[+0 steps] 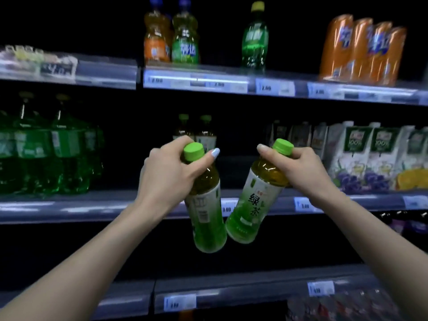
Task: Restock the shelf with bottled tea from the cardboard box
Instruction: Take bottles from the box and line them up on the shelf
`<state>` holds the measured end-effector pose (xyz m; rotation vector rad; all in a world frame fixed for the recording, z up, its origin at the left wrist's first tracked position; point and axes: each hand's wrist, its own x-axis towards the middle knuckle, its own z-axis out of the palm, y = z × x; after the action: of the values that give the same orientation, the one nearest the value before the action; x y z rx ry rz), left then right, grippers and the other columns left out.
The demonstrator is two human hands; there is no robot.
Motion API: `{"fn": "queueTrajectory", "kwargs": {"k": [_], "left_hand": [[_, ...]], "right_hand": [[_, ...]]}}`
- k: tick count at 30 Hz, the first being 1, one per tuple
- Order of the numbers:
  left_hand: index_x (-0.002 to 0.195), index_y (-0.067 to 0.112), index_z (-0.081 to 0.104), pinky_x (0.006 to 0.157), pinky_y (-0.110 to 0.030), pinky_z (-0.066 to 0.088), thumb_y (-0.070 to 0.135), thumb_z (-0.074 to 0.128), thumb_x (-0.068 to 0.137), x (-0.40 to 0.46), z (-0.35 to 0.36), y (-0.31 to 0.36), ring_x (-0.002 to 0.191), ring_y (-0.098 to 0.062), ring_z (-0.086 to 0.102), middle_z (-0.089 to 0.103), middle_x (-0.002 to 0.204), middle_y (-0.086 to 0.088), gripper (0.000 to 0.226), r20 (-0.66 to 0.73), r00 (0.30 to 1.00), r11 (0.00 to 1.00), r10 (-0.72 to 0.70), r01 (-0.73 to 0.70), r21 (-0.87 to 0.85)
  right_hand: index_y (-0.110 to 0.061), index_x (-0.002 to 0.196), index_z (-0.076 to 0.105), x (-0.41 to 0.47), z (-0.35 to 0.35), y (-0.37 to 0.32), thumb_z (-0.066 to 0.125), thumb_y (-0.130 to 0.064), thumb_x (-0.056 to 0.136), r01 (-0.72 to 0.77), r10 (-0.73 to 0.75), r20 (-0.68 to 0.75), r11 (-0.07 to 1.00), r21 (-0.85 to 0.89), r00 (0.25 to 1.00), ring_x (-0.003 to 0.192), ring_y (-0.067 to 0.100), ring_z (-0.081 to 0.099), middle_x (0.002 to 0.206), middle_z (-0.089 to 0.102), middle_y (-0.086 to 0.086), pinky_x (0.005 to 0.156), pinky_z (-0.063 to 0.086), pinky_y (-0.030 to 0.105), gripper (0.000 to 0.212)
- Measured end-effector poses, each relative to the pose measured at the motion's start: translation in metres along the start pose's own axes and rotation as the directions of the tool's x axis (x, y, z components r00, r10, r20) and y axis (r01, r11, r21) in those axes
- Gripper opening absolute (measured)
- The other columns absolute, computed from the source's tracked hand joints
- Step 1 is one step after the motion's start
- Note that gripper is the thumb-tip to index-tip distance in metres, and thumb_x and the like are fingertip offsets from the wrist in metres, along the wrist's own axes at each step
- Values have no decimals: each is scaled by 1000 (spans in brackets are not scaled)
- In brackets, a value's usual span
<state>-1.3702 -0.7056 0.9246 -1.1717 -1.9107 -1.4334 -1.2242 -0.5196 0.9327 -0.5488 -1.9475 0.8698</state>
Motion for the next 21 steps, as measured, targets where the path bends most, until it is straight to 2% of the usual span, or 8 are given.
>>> {"fn": "queueTrajectory", "kwargs": {"k": [3, 5, 8, 10, 15, 17, 19, 21], "left_hand": [[66, 16, 54, 60, -38, 49, 63, 60, 71, 35, 15, 14, 63, -21, 59, 59, 59, 2, 48, -75, 997, 1000, 14, -13, 1], [67, 14, 55, 60, -38, 48, 61, 60, 73, 56, 29, 21, 66, -23, 61, 60, 60, 0, 48, -124, 992, 999, 34, -32, 20], [69, 13, 57, 57, -36, 45, 57, 62, 75, 82, 57, 24, 62, -19, 58, 61, 62, -2, 45, -140, 990, 999, 36, -35, 10], [70, 12, 57, 56, -32, 41, 55, 64, 75, 96, 77, 17, 59, -14, 53, 60, 62, -1, 44, -99, 995, 1000, 10, -12, -24], [65, 20, 56, 54, -27, 40, 49, 68, 75, 130, 114, -3, 61, -10, 55, 59, 63, 6, 33, -46, 995, 994, -86, 83, -65], [78, 17, 63, 56, -25, 42, 45, 70, 76, 142, 130, -9, 69, -13, 59, 62, 70, 3, 28, 24, 993, 992, -115, 116, -48], [98, 11, 66, 64, -27, 46, 44, 71, 74, 151, 150, -19, 84, -19, 64, 68, 88, -4, 42, 82, 982, 985, -169, 171, -24], [106, 9, 66, 77, -31, 51, 49, 72, 70, 159, 166, -28, 98, -25, 66, 71, 101, -9, 54, 86, 975, 973, -205, 212, -91]], "right_hand": [[-23, 55, 71, 39, -16, -6, 69, -68, 60, 61, -61, -3, 998, -8, 998, 52, 0, 54, 47, 61, -12, 53, 42, 20, 46], [-21, 54, 69, 65, -23, -3, 68, -68, 62, 98, -98, 8, 995, -10, 995, 49, -1, 55, 49, 63, -11, 49, 42, 18, 48], [-23, 53, 70, 102, -25, 14, 70, -65, 64, 112, -112, 23, 993, -22, 994, 50, -5, 57, 50, 65, -14, 55, 43, 20, 44], [-23, 51, 69, 123, -22, 28, 70, -65, 63, 109, -108, 31, 994, -31, 994, 57, -1, 59, 51, 66, -13, 59, 44, 23, 43], [-15, 71, 73, 181, -10, 63, 72, -65, 58, 27, -29, 38, 998, 57, 999, 77, 13, 68, 78, 74, -2, 76, 54, 34, 52], [-14, 72, 71, 197, -2, 72, 72, -60, 64, 7, -9, 88, 1000, 23, 996, 74, 13, 66, 81, 73, -1, 71, 52, 30, 47], [-17, 69, 70, 209, 9, 83, 72, -58, 67, 20, -16, 121, 999, -31, 993, 72, 13, 63, 78, 70, -1, 65, 45, 27, 41], [-10, 68, 72, 218, 18, 94, 71, -58, 67, 9, -10, 126, 1000, 10, 992, 74, 15, 66, 75, 73, 2, 62, 41, 26, 49]]}}
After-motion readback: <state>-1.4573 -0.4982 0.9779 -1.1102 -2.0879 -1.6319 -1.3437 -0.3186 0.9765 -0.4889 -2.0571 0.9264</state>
